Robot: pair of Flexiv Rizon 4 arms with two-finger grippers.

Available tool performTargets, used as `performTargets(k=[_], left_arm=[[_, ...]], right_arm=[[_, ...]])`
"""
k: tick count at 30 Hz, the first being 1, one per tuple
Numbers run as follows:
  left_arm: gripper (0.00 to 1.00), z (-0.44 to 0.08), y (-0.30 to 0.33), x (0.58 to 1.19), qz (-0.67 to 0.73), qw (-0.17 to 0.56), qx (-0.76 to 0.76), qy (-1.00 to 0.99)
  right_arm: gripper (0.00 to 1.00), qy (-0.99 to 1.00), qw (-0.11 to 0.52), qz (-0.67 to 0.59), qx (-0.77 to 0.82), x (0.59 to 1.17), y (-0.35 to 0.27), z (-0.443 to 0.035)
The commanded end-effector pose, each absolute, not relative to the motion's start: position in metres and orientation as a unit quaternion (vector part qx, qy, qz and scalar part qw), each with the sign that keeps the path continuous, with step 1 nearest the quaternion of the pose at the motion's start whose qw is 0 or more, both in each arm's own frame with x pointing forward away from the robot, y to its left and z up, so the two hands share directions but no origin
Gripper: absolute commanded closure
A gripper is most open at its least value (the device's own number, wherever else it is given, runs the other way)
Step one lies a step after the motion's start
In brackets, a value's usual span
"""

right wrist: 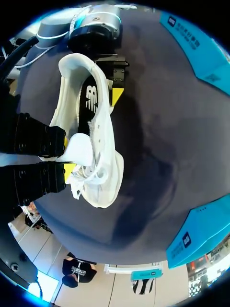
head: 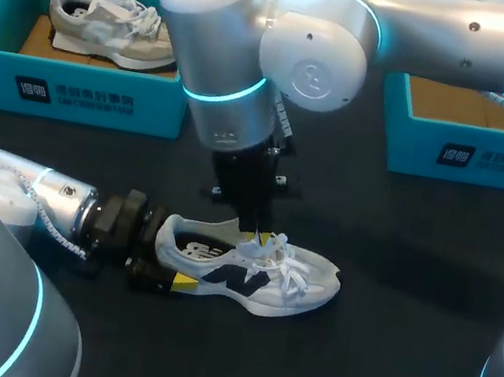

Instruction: Take the shoe out of the shoebox, open the shoe tongue, remove and reinsert the insole, then place the shoe into the shoebox

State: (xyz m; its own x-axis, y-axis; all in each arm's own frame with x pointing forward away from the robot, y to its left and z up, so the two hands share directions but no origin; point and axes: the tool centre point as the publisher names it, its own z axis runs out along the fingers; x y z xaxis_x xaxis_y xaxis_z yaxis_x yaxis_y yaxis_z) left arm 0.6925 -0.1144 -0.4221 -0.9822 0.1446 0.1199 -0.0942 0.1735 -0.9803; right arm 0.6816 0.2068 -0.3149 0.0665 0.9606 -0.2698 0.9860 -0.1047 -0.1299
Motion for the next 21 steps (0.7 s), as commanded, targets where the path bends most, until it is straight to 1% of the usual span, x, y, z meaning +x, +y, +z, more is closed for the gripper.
performTargets(k=[1, 11, 21], left_arm=[[1.00, -0.424, -0.115, 0.694, 0.643, 0.092, -0.016, -0.760], [1.00, -0.424, -0.115, 0.694, 0.643, 0.092, -0.016, -0.760], [1.00, -0.424, -0.115, 0.694, 0.643, 0.092, -0.016, -0.760]], right_arm=[[1.00, 0.607, 0.050, -0.102, 0.786, 0.672, 0.194, -0.311], [1.00, 0.637, 0.005, -0.011, 0.771, 0.670, 0.162, -0.312], [1.00, 0.640, -0.043, 0.071, 0.764, 0.670, 0.130, -0.324]])
